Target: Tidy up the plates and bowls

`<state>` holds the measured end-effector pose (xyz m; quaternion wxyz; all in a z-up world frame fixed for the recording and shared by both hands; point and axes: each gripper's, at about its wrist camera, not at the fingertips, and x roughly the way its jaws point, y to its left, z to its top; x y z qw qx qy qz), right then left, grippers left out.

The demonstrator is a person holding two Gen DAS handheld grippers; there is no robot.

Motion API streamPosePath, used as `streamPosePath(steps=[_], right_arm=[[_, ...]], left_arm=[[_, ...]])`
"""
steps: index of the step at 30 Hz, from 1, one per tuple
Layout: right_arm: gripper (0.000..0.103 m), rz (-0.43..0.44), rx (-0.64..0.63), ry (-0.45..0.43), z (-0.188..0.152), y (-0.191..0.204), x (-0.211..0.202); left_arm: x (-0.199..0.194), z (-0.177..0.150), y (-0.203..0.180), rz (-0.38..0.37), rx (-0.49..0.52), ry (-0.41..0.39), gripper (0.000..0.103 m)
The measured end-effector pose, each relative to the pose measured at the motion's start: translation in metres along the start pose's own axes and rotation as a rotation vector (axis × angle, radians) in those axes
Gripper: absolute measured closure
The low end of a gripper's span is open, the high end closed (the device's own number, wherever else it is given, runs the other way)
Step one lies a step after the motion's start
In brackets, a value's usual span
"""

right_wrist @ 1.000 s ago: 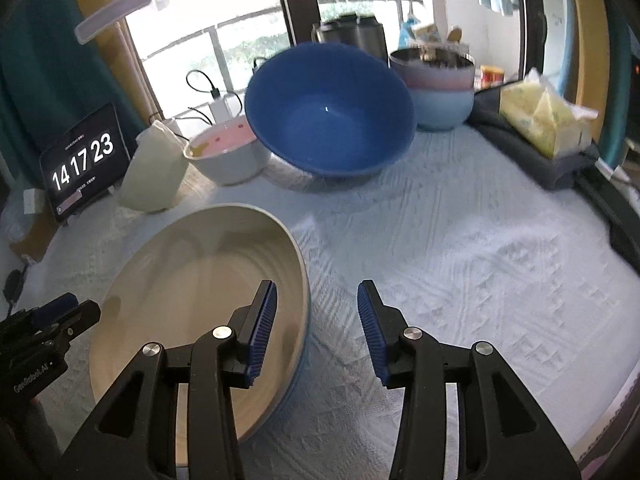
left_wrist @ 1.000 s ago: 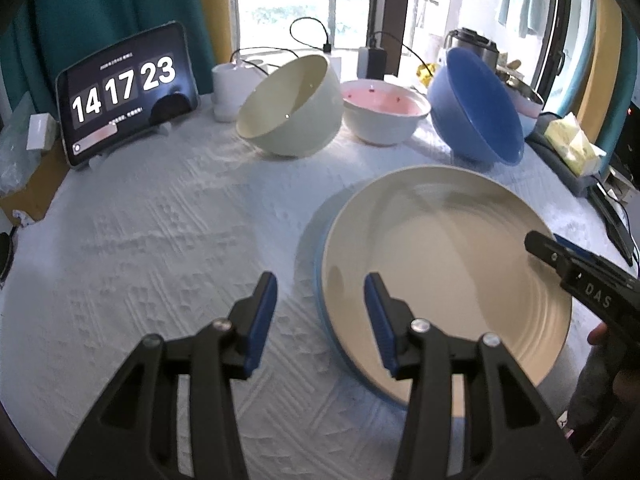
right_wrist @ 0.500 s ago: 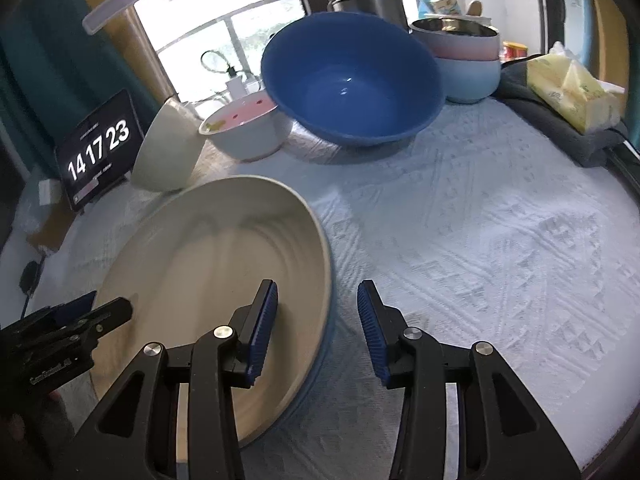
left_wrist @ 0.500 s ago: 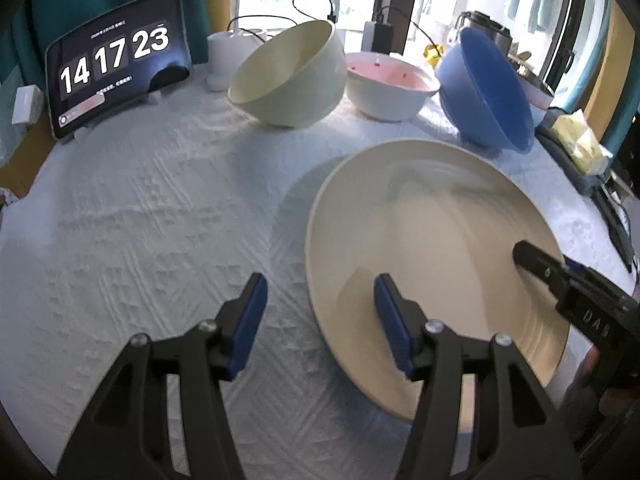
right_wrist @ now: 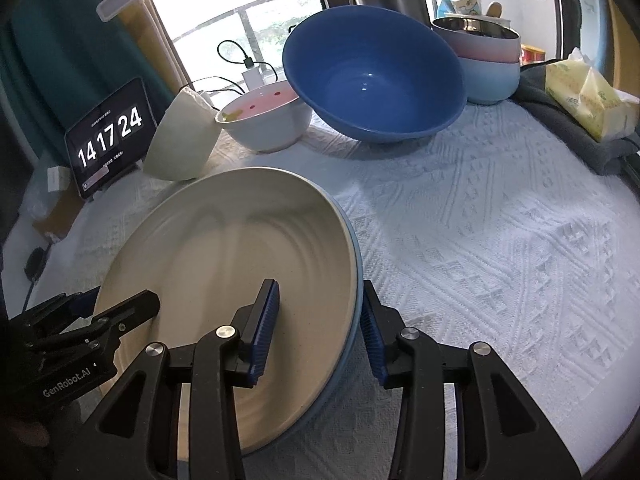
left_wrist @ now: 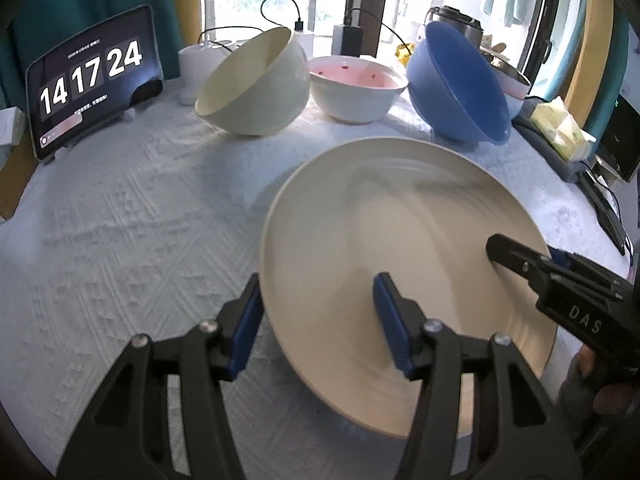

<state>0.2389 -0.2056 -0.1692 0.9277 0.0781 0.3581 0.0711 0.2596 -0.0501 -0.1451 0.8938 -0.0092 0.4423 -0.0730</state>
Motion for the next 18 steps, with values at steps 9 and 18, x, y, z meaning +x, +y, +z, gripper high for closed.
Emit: streamPosePath(steps=[9,18], right_arm=[[0.068,-0.016,0.025,-0.02,-0.002,-0.003,-0.005],[0.072,-0.026,0.033,-0.046,-0.002,-0.002,-0.014]], left_arm=[[-0.002,-0.003,0.003,-0.006,-0.007,0.002,0.055],[-0.009,-0.005,0.006,-0.004,-0.002,-0.011,0.061]])
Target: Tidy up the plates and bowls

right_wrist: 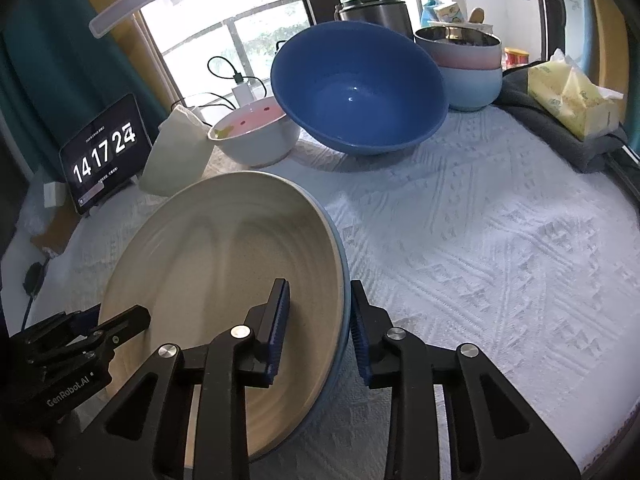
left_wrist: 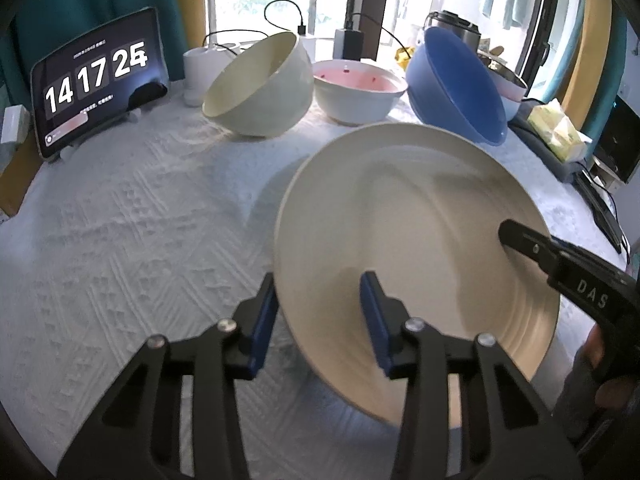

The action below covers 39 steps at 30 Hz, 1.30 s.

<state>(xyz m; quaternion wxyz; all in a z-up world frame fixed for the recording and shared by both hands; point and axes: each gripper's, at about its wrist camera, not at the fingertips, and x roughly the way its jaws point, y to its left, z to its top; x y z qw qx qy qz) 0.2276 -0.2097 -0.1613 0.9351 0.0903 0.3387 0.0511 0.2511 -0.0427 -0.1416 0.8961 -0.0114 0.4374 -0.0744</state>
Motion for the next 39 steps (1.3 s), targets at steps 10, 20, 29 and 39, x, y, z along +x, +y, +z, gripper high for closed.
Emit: streamPosePath(steps=[10,20,29,39], right_arm=[[0.072,0.002,-0.027,-0.014,0.005,0.019,-0.002],[0.072,0.018,-0.075,-0.012,0.012,0.053,0.005],[0.072,0.044,-0.123,0.005,0.018,0.093,0.019],[0.072,0.095,-0.166,0.042,0.021,0.137,0.043]], left_arm=[[-0.01,-0.002,0.017,0.001,-0.03,-0.027,0.061],[-0.018,-0.003,0.053,0.02,-0.081,-0.049,0.061],[-0.023,-0.003,0.091,0.048,-0.139,-0.057,0.061],[-0.025,-0.008,0.134,0.098,-0.195,-0.052,0.061]])
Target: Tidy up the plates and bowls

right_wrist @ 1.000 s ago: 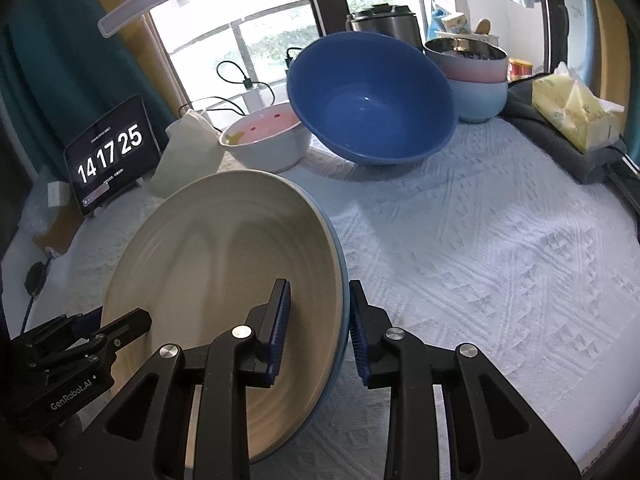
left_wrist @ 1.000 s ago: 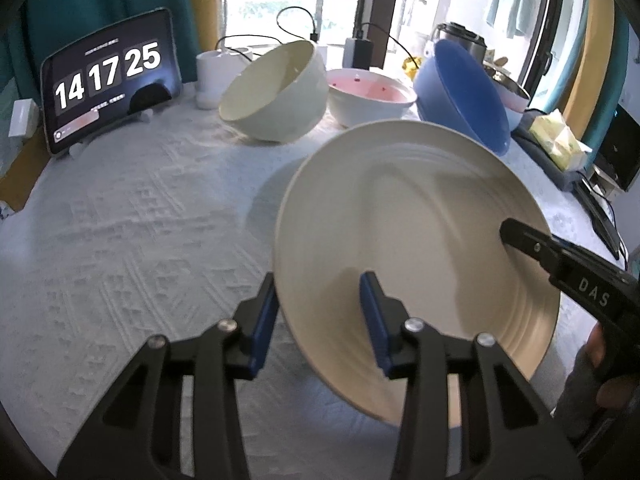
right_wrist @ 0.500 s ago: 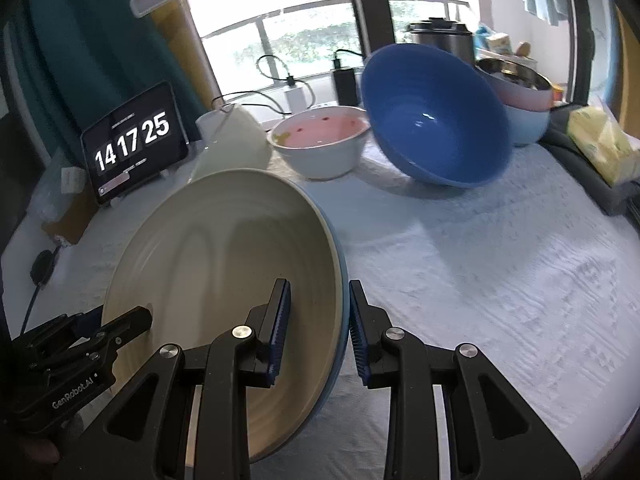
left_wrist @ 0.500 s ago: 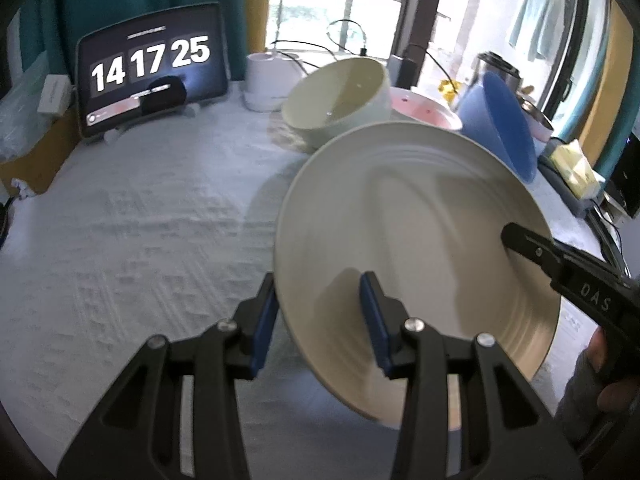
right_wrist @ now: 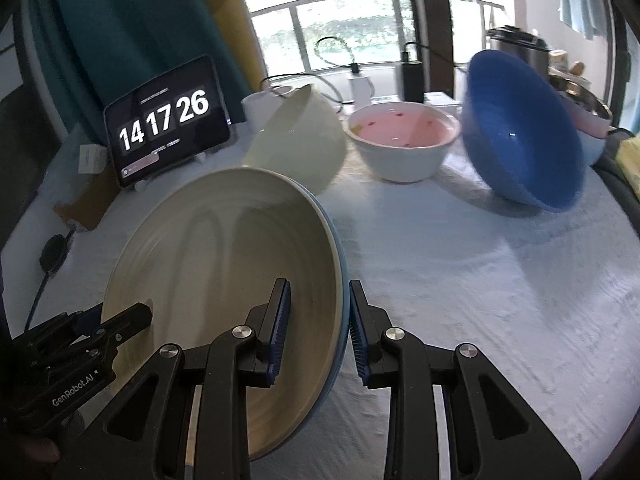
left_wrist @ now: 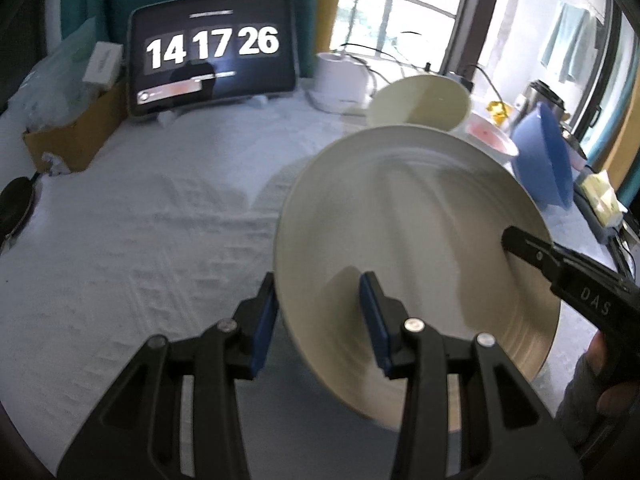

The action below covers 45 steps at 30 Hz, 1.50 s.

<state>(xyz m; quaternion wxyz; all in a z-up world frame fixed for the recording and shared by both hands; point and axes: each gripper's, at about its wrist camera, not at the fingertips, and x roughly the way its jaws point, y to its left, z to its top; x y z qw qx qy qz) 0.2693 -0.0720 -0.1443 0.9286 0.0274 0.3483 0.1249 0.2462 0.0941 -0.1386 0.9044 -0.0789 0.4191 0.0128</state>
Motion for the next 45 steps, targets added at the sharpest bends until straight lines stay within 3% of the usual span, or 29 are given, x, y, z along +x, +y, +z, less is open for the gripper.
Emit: streamPosePath(steps=[11,24,34,37,45], right_arm=[[0.072,0.035,-0.038,0.049,0.005,0.033,0.033],[0.07,0.018,-0.056,0.077,0.004,0.033,0.047],[0.068,0.0,-0.033,0.049,0.003,0.011,0.025],[0.062,0.02,-0.02,0.033,0.002,0.002,0.015],[0.061,0.022,-0.005,-0.014,0.002,-0.017,-0.012]], left_arm=[[0.011,0.0,0.037,0.035,-0.049,0.016,0.061],[0.012,0.004,0.035,0.051,-0.039,0.006,0.059],[-0.016,0.007,0.024,0.09,-0.054,-0.087,0.057],[-0.023,0.008,0.015,0.08,-0.055,-0.11,0.057],[-0.03,0.012,-0.015,0.045,-0.035,-0.125,0.057]])
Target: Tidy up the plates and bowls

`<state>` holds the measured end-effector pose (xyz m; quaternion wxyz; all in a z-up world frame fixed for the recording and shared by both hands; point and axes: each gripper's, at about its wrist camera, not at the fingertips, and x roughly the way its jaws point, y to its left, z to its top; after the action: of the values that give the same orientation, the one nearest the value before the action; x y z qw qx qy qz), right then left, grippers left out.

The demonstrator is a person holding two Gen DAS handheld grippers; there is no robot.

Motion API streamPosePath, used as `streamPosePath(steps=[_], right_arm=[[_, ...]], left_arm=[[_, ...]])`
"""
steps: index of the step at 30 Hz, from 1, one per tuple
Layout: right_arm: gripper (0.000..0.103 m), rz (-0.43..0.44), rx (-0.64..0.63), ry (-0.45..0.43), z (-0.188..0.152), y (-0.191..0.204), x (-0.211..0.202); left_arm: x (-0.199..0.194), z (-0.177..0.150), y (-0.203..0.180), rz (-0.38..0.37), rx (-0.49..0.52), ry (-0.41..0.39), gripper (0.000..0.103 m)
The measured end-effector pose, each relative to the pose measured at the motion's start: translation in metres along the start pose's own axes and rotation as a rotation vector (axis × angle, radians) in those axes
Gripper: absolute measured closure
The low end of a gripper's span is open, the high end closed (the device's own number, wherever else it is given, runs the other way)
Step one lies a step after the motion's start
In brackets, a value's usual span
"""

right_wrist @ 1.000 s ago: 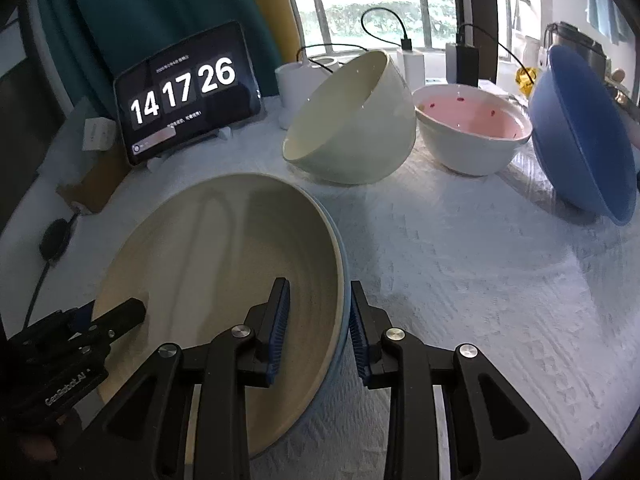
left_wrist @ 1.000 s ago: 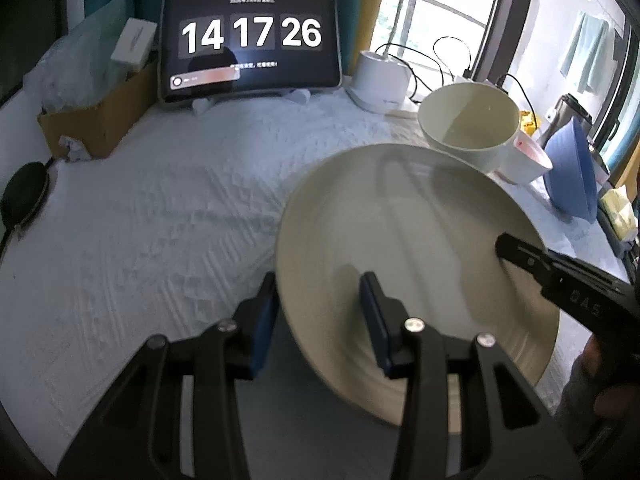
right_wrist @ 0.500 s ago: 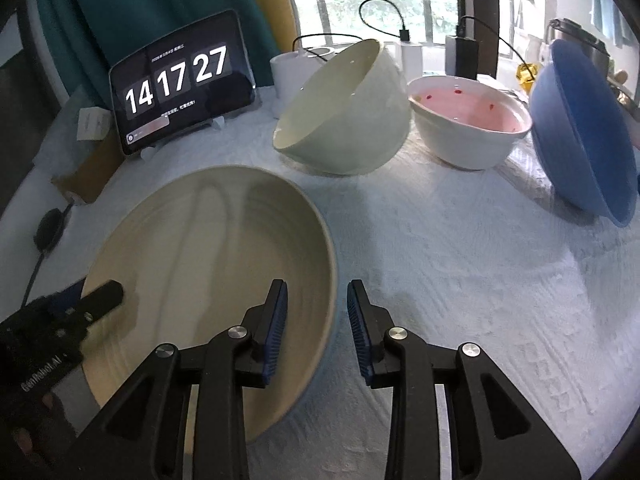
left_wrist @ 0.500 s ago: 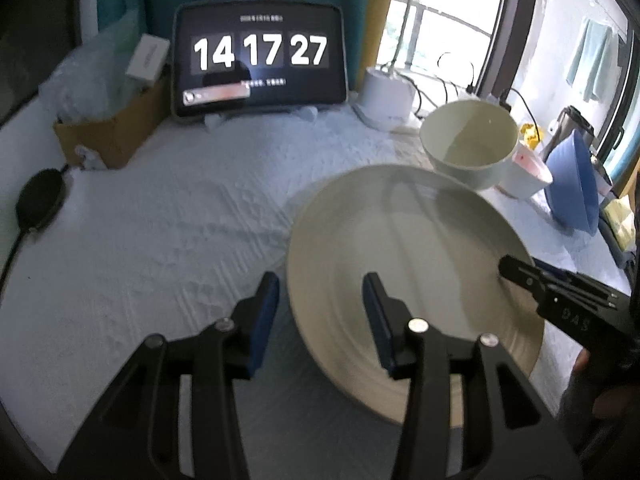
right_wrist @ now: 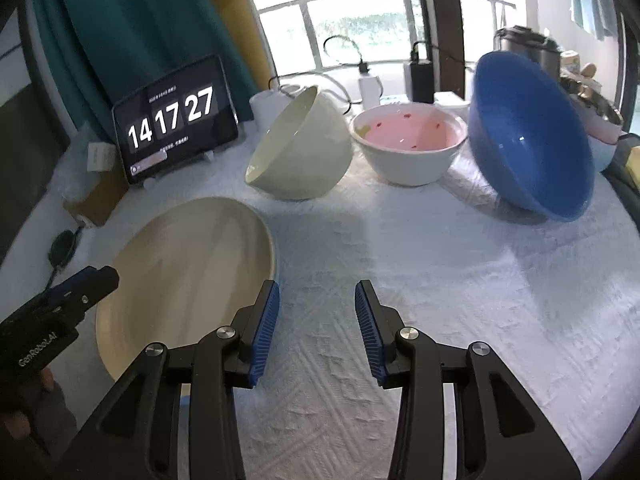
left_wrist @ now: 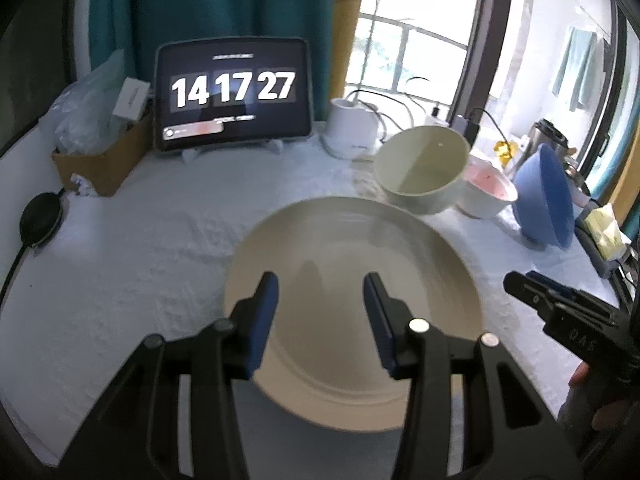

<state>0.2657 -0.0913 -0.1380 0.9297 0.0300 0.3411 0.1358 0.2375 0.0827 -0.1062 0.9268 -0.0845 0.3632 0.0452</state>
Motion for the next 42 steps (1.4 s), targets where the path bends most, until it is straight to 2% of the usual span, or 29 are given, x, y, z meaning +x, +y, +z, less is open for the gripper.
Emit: streamPosePath(steps=[24,42], right_arm=[[0.061,-0.061,0.126,-0.08,-0.009,-0.104,-0.043],[0.061,-0.091,0.144,-0.126,0.002,-0.163,-0.056]], left_arm=[[-0.004,0.006,-0.119,-0.095,0.162,-0.035,0.057],[0.018,0.019,-0.198,-0.134,0.258,-0.057,0.057]])
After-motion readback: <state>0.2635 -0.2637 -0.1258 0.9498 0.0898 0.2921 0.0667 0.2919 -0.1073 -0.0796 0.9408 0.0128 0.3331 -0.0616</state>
